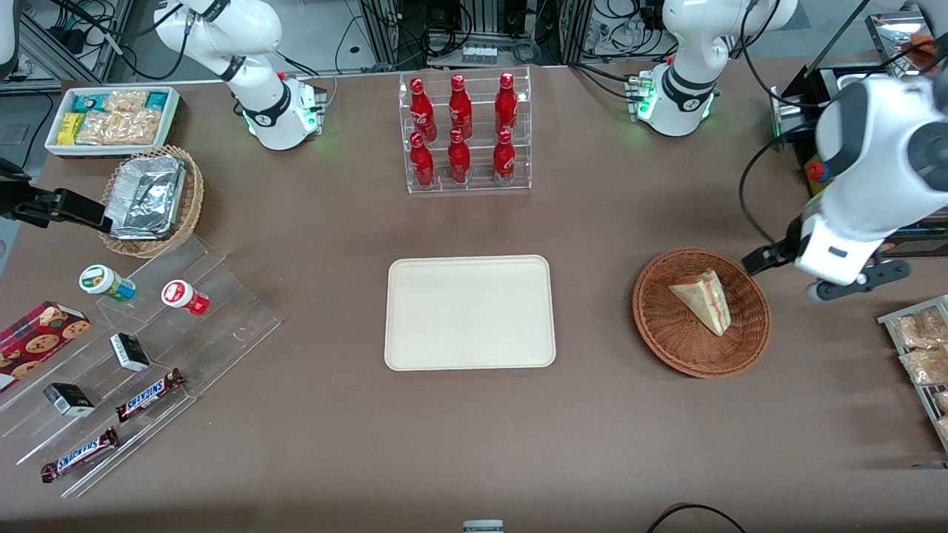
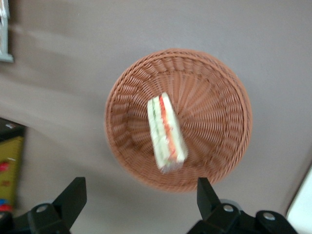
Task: Place sandwich from basket to tray
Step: 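Move the left gripper down over the sandwich in the wicker basket, then close the left gripper on the wrapped sandwich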
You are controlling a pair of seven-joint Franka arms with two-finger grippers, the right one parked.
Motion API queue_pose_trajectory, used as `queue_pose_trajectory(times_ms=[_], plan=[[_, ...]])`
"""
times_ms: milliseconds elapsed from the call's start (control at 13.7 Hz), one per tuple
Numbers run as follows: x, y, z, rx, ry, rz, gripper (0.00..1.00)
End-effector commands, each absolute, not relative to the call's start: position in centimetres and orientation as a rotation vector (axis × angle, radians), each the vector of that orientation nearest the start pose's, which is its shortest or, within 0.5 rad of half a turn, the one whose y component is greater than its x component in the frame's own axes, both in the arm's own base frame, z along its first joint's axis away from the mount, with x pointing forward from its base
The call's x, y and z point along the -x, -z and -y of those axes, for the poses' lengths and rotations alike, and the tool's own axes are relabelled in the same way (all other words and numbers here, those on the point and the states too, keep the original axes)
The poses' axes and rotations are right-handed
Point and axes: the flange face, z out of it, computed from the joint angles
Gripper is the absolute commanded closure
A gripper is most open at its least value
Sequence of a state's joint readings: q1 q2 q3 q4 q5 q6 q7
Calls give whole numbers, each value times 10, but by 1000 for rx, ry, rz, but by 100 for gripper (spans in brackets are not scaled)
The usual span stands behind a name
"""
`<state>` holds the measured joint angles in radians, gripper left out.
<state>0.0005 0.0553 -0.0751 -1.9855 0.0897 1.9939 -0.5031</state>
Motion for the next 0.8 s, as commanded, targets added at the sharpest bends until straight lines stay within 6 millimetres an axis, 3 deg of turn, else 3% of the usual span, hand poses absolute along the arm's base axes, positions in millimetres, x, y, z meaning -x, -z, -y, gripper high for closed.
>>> queue_pose_trajectory(times_ms=[0,220,366,732], plan=[[-546,-392,45,2951,57,838,1],[-535,-351,50,2899,110,1093,1],[-535,-326,65,2900,91,1099,1],[-515,-275,65,2918,107,1109,0]])
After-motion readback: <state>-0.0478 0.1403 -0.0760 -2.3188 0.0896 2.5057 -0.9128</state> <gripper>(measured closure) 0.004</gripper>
